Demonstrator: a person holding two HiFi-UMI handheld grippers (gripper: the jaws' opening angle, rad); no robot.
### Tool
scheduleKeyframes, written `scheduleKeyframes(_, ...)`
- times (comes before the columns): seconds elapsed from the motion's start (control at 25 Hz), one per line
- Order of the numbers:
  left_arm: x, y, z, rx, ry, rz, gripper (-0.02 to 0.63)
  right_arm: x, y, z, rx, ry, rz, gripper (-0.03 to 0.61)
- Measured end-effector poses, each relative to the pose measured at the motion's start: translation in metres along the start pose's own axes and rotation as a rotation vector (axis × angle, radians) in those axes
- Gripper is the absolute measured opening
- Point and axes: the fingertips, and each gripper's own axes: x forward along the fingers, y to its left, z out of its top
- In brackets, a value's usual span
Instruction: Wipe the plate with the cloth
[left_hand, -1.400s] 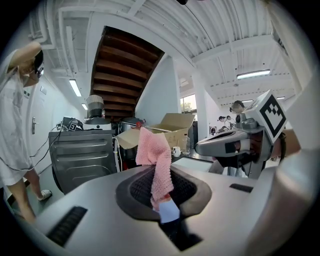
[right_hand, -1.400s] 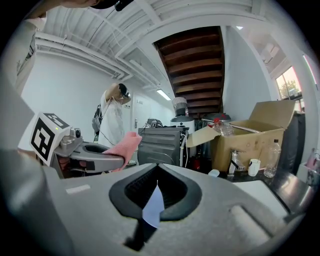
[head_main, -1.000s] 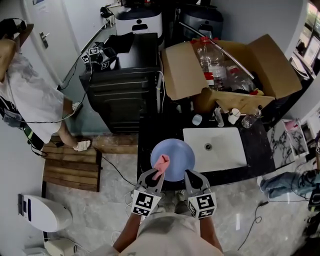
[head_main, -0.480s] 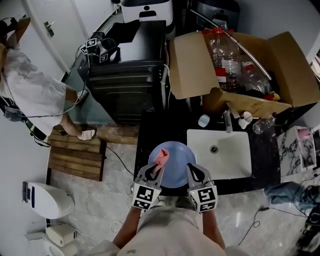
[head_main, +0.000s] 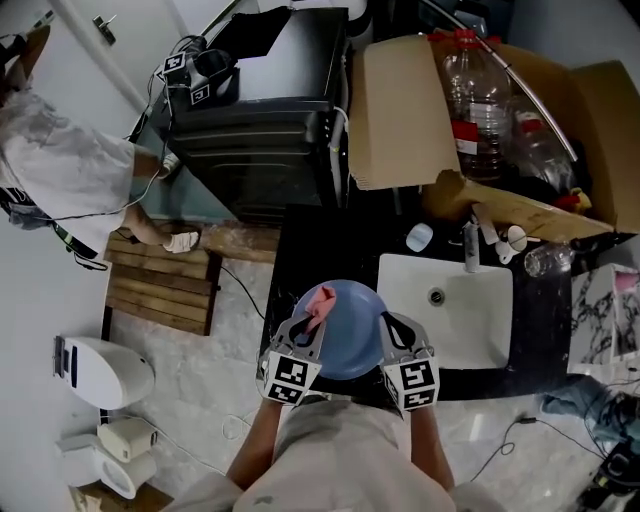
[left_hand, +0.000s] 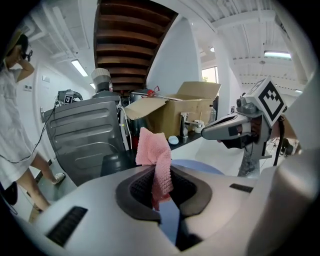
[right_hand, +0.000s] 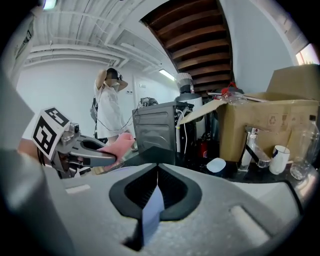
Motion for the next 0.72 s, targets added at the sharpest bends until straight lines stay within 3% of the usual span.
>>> scheduleKeyframes(0.4,0.039,0.014,-0.028,0.046,0.175,0.045,0.034,0.038,-0.02,-0.019,-0.011,0.089,0.058,0.006)
scheduleKeyframes(0.72,0.066,0.02,-0.042,0.035,0.254,0.05,0.034,0.058,-0.032,-0.039,-0.015,0.174,0.084,0.008)
